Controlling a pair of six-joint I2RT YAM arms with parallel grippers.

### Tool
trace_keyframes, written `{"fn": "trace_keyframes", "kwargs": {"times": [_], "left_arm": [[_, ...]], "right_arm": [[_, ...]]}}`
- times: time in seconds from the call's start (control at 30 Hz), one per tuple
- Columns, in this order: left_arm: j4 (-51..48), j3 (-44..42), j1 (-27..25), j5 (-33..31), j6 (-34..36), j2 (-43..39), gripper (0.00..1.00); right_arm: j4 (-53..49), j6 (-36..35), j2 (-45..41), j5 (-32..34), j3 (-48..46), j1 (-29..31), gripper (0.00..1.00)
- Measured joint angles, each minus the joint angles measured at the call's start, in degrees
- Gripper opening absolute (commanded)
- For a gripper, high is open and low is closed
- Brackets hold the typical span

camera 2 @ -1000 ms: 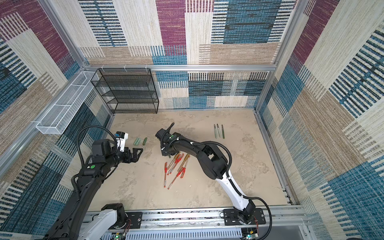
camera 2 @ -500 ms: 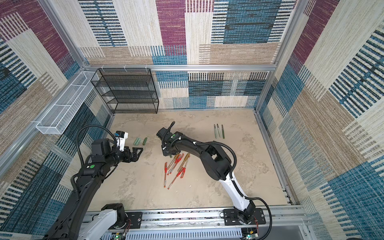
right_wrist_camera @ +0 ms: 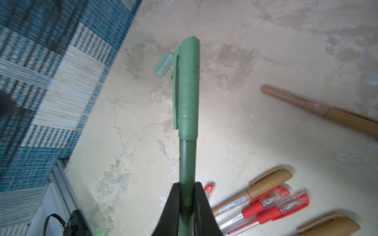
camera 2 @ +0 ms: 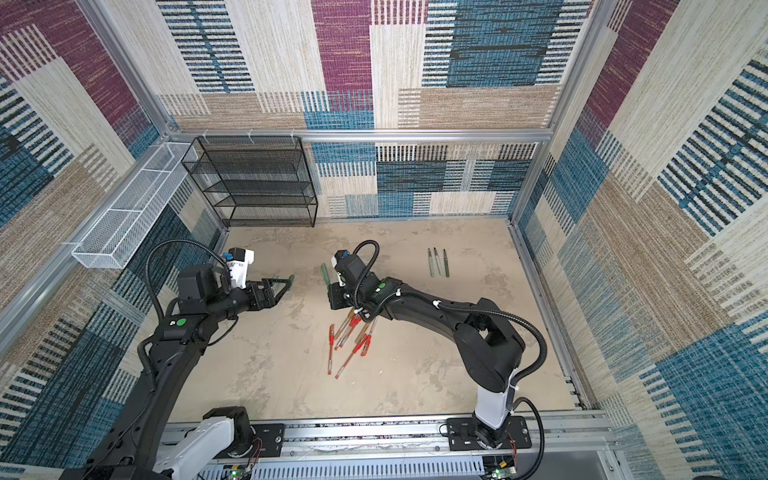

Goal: Open the pen caps
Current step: 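Raise the pen cap-first toward the left gripper while left reaches for the cap, then close the left gripper on the cap and pull it off the pen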

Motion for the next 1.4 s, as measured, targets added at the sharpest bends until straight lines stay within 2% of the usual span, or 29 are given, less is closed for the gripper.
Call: {"fn": "trace_keyframes", "kwargs": {"times": [0.17, 0.37, 0.6, 0.77, 1.03, 1.27, 1.4], "left_arm": [[1.64, 2.99, -0.44, 4.2, -4.68, 4.33, 0.85], [2.69, 5.53, -1.18, 6.45, -7.48, 10.21, 0.77], [3.87, 6.19, -1.84, 7.74, -8.59, 12.72, 0.66], [5.49, 5.75, -1.84, 7.74, -9.33, 13.51, 0.44], [6.32, 5.57, -1.86, 7.76, -9.97, 13.97, 0.0], [6.32, 5.57, -1.88, 7.48, -10.12, 13.68, 0.0], [6.4, 5.44, -1.99, 7.48, -10.08, 13.14, 0.0]], "right_arm": [[7.23, 0.2, -2.62, -1.73, -2.64, 1.84, 0.1], [10.21, 0.17, -2.6, -2.05, -2.75, 3.63, 0.1], [11.19, -0.22, -1.6, -2.54, -1.99, 4.94, 0.1], [10.88, -0.52, -0.17, -2.93, -0.5, 6.08, 0.09], [11.17, -0.7, 0.7, -4.04, 0.22, 6.47, 0.11], [10.8, -0.74, 1.36, -4.42, 1.2, 6.49, 0.32], [10.34, -1.2, 3.26, -4.79, 3.61, 6.49, 0.35]]}}
